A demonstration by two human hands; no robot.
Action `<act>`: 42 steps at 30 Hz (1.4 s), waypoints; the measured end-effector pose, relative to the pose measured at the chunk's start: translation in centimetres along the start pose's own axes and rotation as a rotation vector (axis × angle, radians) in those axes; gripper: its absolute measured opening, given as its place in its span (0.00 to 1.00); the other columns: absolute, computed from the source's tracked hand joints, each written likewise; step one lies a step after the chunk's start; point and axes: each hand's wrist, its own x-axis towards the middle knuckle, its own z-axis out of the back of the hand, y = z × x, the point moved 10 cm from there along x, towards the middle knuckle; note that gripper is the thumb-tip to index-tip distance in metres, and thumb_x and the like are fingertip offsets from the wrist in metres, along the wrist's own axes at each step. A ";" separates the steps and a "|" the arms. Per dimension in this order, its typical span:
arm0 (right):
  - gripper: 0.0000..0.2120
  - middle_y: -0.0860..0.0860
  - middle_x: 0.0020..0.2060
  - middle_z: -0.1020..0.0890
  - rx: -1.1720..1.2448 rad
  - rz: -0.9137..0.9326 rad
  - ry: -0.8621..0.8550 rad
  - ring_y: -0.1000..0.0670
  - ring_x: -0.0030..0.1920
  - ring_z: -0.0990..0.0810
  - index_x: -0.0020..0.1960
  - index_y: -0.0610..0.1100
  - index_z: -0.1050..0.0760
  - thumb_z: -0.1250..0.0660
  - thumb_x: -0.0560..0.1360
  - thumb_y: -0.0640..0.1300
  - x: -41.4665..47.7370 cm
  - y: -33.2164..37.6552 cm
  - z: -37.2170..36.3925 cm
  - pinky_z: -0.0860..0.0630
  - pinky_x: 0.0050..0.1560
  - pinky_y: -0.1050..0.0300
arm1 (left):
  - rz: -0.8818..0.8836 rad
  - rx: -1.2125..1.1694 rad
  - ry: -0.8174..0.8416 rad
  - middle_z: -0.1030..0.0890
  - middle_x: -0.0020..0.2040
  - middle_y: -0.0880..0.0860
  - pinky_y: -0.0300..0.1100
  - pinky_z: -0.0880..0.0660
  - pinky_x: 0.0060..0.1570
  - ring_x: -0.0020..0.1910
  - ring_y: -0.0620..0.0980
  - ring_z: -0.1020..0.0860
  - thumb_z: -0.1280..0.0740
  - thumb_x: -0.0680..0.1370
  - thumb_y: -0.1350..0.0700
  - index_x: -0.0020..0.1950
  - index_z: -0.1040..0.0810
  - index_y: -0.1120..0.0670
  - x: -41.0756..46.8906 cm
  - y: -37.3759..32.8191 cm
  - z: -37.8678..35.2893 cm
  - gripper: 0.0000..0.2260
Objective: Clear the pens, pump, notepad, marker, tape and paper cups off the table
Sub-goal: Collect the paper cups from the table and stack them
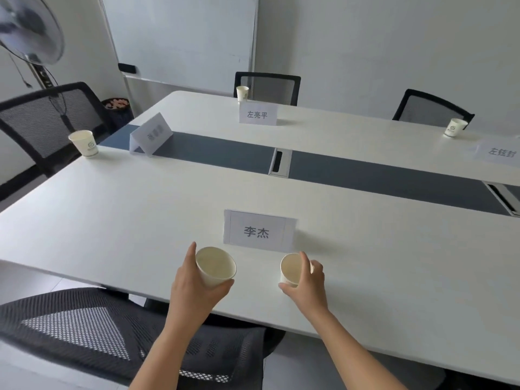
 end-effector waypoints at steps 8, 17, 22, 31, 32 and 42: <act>0.33 0.57 0.61 0.35 0.450 0.197 0.080 0.60 0.63 0.36 0.64 0.54 0.37 0.39 0.62 0.65 -6.4 9.9 3.9 0.40 0.62 0.66 | -0.285 0.092 0.065 0.28 0.56 0.45 0.41 0.34 0.57 0.61 0.52 0.29 0.23 0.63 0.52 0.68 0.36 0.54 -1.0 -3.2 -1.6 0.37; 0.28 0.63 0.63 0.32 0.532 0.208 0.082 0.65 0.63 0.35 0.58 0.68 0.39 0.35 0.59 0.63 -11.5 11.8 4.3 0.35 0.65 0.64 | -0.758 0.246 0.122 0.21 0.56 0.50 0.44 0.33 0.51 0.55 0.43 0.32 0.38 0.61 0.39 0.62 0.35 0.51 -3.8 -6.9 -3.9 0.32; 0.30 0.64 0.59 0.29 0.574 0.105 -0.078 0.64 0.60 0.31 0.59 0.64 0.35 0.34 0.57 0.61 -13.8 8.4 6.1 0.32 0.62 0.63 | -0.903 0.355 0.255 0.19 0.55 0.53 0.44 0.31 0.47 0.53 0.45 0.31 0.39 0.63 0.39 0.63 0.34 0.54 -6.5 -8.8 -6.7 0.33; 0.23 0.62 0.51 0.23 0.809 -0.104 -0.513 0.67 0.52 0.26 0.49 0.65 0.31 0.33 0.55 0.60 -21.9 -3.6 14.0 0.26 0.46 0.70 | -1.059 0.273 0.506 0.19 0.51 0.50 0.41 0.29 0.42 0.49 0.44 0.30 0.38 0.64 0.38 0.64 0.35 0.51 -15.0 -12.9 -14.3 0.32; 0.22 0.62 0.52 0.23 0.820 -0.117 -0.549 0.67 0.51 0.25 0.50 0.64 0.30 0.33 0.55 0.60 -23.4 -5.0 14.8 0.26 0.46 0.70 | -1.059 0.251 0.548 0.19 0.52 0.50 0.41 0.29 0.43 0.49 0.44 0.28 0.38 0.64 0.38 0.64 0.35 0.50 -16.5 -13.2 -15.6 0.31; 0.32 0.66 0.55 0.28 0.723 -0.426 -0.841 0.66 0.56 0.30 0.57 0.62 0.36 0.35 0.54 0.64 -43.7 -22.7 20.9 0.30 0.48 0.75 | -0.868 0.062 1.114 0.26 0.57 0.42 0.37 0.25 0.47 0.52 0.42 0.24 0.27 0.65 0.50 0.65 0.34 0.46 -41.0 -12.2 -30.1 0.30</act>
